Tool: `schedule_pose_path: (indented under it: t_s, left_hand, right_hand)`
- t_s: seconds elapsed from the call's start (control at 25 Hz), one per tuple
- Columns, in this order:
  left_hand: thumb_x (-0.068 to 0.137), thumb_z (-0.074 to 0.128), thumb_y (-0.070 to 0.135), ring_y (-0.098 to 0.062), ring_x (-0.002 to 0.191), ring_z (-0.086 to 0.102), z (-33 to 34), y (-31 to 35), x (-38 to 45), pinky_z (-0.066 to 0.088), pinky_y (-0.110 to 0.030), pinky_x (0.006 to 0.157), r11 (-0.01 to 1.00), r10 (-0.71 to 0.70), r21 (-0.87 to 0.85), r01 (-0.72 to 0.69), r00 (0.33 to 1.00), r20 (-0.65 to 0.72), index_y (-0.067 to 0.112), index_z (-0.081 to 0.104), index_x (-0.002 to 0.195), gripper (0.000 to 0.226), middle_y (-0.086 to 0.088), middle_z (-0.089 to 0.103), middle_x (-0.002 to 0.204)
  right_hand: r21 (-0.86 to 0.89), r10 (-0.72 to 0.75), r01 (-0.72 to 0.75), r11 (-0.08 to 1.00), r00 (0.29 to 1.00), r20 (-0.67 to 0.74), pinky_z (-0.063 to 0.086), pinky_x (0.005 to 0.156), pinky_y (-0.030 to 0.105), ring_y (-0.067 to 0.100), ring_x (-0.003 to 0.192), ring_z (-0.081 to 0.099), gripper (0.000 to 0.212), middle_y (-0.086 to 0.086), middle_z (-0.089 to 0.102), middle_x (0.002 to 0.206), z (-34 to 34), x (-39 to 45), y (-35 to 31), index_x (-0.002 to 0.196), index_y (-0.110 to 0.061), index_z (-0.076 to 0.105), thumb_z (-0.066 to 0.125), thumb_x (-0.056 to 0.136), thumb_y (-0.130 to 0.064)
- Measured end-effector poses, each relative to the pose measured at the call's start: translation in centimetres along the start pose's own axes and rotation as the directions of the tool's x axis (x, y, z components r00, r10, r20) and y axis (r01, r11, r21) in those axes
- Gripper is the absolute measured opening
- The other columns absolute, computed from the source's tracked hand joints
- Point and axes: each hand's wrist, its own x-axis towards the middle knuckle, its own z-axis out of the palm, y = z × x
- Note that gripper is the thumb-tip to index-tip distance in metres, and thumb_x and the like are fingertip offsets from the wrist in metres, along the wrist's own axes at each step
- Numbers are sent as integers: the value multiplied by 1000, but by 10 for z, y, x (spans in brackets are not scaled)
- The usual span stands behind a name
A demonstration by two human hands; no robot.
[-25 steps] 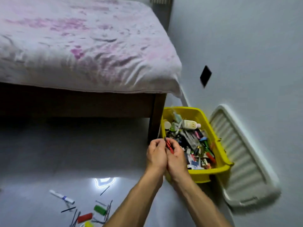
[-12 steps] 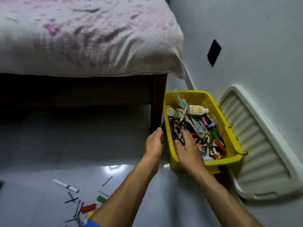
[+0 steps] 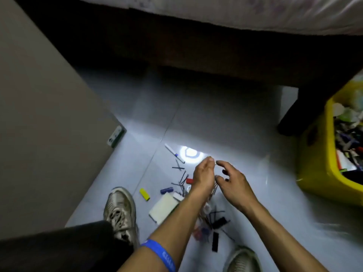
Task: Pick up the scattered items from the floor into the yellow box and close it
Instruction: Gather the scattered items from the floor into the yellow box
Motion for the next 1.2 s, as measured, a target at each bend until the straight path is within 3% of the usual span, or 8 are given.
schedule_pose_path:
  t_s: [0.16,0.28,0.36,0.44,0.64,0.84,1.0,1.2]
  left_hand:
    - [93,56,20,-18,114,57,-67,-72,13,43,-31,103,970,-3,239,37,990,-141,21,56,134,41,-2,55,139]
    - [79,68,32,-23,120,43,-105,-126,13,38,-39,99,705,33,702,99,985,-171,33,43,138,64,1,43,136]
    - [75,68,33,-27,121,38,-116,-152,11,36,-42,94,578,17,810,100,991,-134,35,29,144,79,-2,38,134]
    - [76,67,33,-27,118,39,-117,-164,11,38,-39,91,570,57,819,68,991,-121,32,24,147,84,-4,39,131]
    - [71,70,45,-22,113,40,-128,-158,20,39,-30,81,796,108,605,10,981,-159,43,32,138,77,7,36,110]
    - [78,57,67,-24,112,49,-129,-162,4,47,-36,87,703,71,711,38,990,-124,29,52,123,59,-1,52,117]
    - [91,59,38,-31,110,51,-157,-161,19,43,-39,89,769,241,629,112,860,-449,13,55,120,39,-11,53,119]
    - [88,64,22,-37,103,52,-172,-153,55,43,-41,87,775,173,606,181,861,-479,9,56,108,25,-16,50,113]
  right_hand:
    - [-394,-72,176,902,962,264,51,80,33,23,104,64,28,0,69,117,51,0,22,116,-29,64,53,90,-28]
    - [-572,118,220,790,861,494,42,66,29,27,94,63,24,3,69,105,81,-18,60,103,-26,62,55,84,-38]
    - [-543,146,188,819,846,513,39,66,29,25,95,61,23,-1,67,107,94,-29,77,103,-26,59,56,84,-40]
    - [-508,91,182,842,880,466,38,65,28,23,95,61,21,-4,66,105,101,-28,82,101,-27,58,55,84,-39]
    - [-469,-44,238,851,921,387,36,62,29,22,89,60,13,-5,67,99,104,-9,73,96,-28,58,52,85,-31]
    - [-464,-123,225,857,963,240,43,63,34,26,85,57,6,-1,63,93,115,-5,58,92,-22,53,50,87,-22]
    - [-527,-215,388,756,908,359,41,65,34,28,91,59,19,4,64,97,142,4,50,93,-18,55,48,93,-36]
    - [-586,-255,461,667,880,402,40,63,34,29,88,60,16,7,65,94,166,3,56,92,-16,58,54,93,-31]
